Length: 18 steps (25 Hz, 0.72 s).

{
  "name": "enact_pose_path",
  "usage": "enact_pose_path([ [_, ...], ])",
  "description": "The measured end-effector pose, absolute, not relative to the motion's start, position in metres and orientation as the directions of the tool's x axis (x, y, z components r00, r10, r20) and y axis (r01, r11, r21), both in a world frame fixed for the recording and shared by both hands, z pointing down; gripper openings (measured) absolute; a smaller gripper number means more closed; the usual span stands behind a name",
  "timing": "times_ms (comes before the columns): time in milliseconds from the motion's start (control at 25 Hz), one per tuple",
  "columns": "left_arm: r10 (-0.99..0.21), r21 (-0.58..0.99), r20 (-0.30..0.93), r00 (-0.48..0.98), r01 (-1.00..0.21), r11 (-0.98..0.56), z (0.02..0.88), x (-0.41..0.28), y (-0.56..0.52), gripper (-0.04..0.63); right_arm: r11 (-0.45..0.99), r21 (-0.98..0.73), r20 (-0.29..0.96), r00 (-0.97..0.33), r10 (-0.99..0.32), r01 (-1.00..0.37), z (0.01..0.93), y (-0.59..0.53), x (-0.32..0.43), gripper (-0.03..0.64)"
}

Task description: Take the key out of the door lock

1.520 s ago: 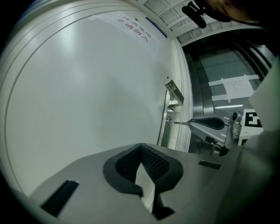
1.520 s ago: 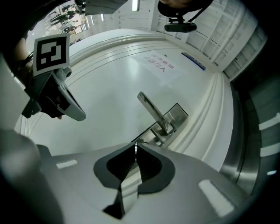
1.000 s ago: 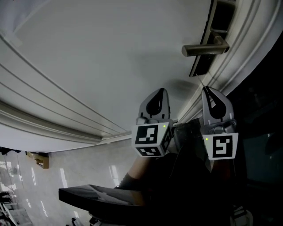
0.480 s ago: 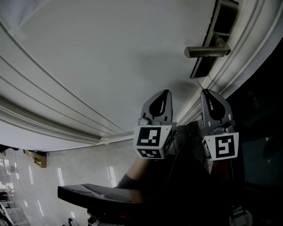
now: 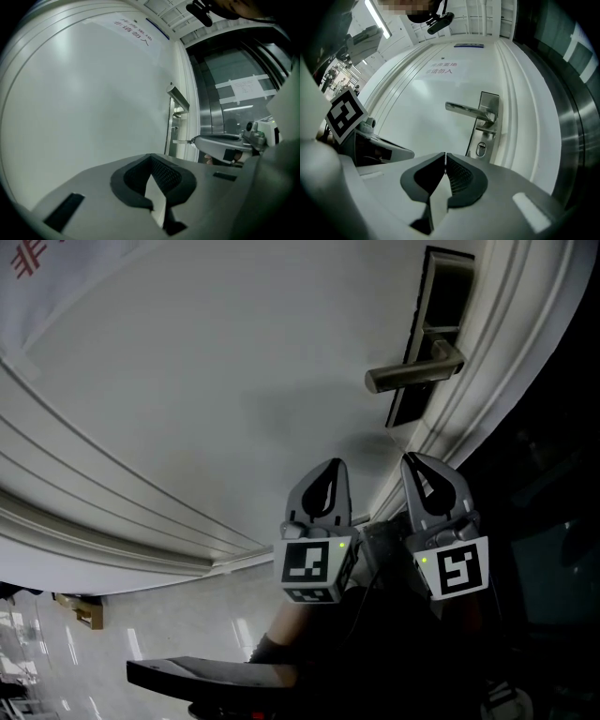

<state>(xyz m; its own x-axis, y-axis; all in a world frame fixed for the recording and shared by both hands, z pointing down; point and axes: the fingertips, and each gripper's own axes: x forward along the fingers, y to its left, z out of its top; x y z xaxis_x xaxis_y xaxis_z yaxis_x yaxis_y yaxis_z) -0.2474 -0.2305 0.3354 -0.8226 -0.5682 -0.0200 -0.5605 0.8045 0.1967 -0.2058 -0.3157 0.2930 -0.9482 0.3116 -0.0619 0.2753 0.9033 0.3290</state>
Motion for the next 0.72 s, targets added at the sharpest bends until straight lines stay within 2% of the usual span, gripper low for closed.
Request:
enact_pose_path([
  [720, -0.598, 0.202, 0.006, -0.802, -0.585, 0.786, 0.3409, -0.2518, -0.2376, 0.000, 0.912, 0.321, -0.060, -0.956, 0.288, 0.254, 0.2962, -0.3206, -0.2075, 0.012],
])
